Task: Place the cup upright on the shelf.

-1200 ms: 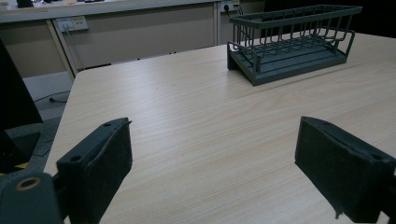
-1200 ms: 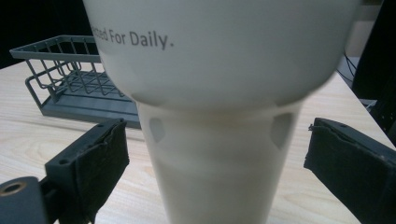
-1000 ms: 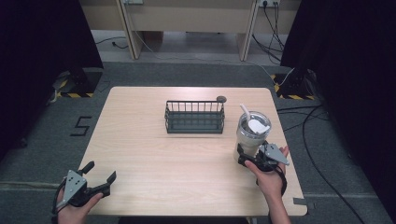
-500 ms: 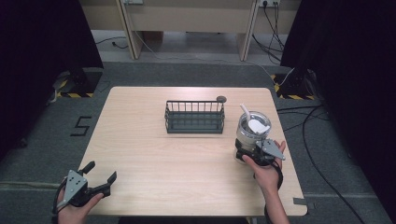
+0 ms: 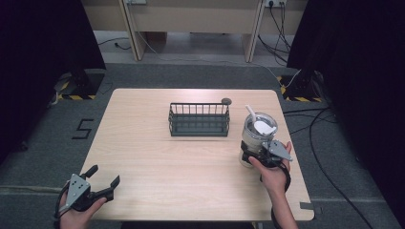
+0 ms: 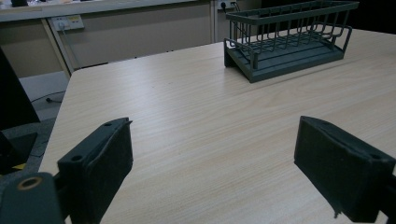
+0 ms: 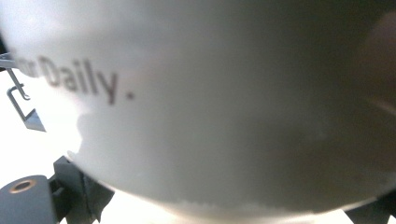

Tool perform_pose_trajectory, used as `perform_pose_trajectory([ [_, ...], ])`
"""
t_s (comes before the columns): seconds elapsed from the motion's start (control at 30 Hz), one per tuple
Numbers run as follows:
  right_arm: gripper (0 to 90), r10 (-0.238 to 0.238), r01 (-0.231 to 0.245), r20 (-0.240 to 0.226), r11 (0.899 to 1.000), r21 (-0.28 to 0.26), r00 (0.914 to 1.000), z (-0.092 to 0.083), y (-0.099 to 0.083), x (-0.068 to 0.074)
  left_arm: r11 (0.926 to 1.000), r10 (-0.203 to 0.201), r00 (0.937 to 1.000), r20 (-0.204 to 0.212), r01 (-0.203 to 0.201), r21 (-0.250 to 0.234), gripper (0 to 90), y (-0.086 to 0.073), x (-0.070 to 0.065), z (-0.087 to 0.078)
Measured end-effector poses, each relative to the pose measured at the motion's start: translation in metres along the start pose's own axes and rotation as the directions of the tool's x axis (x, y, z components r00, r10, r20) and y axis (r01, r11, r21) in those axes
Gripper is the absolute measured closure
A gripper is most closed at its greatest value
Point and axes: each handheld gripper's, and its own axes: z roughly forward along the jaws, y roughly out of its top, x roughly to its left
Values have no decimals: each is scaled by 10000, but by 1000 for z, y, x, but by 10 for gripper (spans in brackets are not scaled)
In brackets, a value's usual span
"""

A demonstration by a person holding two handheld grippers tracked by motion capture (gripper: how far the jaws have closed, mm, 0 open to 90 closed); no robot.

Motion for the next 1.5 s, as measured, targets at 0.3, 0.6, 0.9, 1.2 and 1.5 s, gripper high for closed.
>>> perform_pose_trajectory([
  [0.3, 94, 10, -10, -29, 9999, 101, 10000, 1, 2, 1, 10000, -5, 10000, -3, 5, -3, 110, 0, 0, 0],
  [0.6, 94, -16, 16, -28, 10000, -26, 10000, -1, 10, 4, 10000, -4, 10000, 7, 4, 2, 111, 0, 0, 0],
  [0.9, 95, -6, 4, -63, 9997, -253, 10000, -4, 25, 10, 10000, 0, 10000, -5, 0, -22, 112, 1, 0, -1],
  [1.2, 95, -100, 91, -232, 9993, -370, 9997, 1, 39, 19, 10000, -42, 10000, -17, 42, -50, 114, 1, 0, -1],
  [1.5, 95, -113, 95, -380, 9988, -484, 9992, 7, 49, 28, 10000, -59, 10000, -11, 59, -56, 114, 1, 1, -1],
])
